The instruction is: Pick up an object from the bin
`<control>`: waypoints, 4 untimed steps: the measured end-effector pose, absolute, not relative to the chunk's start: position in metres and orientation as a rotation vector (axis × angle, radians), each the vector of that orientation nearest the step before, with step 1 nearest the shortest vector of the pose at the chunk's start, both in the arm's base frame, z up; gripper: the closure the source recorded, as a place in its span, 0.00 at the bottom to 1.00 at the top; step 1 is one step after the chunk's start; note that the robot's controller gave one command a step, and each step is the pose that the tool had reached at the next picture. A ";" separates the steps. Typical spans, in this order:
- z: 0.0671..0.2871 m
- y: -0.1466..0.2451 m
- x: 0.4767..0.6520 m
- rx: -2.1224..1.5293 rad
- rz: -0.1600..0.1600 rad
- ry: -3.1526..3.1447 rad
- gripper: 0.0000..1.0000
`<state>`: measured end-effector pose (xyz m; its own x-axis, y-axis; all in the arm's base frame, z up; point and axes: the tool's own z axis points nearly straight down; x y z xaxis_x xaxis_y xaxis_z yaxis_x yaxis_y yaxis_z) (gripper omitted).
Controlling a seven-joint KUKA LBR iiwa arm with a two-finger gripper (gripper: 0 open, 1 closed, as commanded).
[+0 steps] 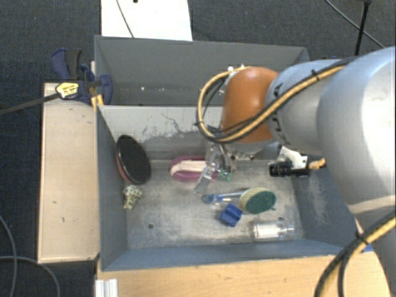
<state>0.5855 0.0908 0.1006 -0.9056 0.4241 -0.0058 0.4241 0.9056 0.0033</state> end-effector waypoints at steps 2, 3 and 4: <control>0.073 0.106 0.573 0.709 0.004 3.050 0.00; 0.077 0.105 0.577 0.711 0.007 3.036 1.00; 0.085 0.104 0.580 0.720 0.003 3.051 1.00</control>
Offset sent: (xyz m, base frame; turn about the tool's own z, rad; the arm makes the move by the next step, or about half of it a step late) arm -0.0003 0.0095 -0.0306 0.0569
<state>0.5804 0.1044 0.0846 -0.8945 0.4470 -0.0064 0.4470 0.8945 0.0033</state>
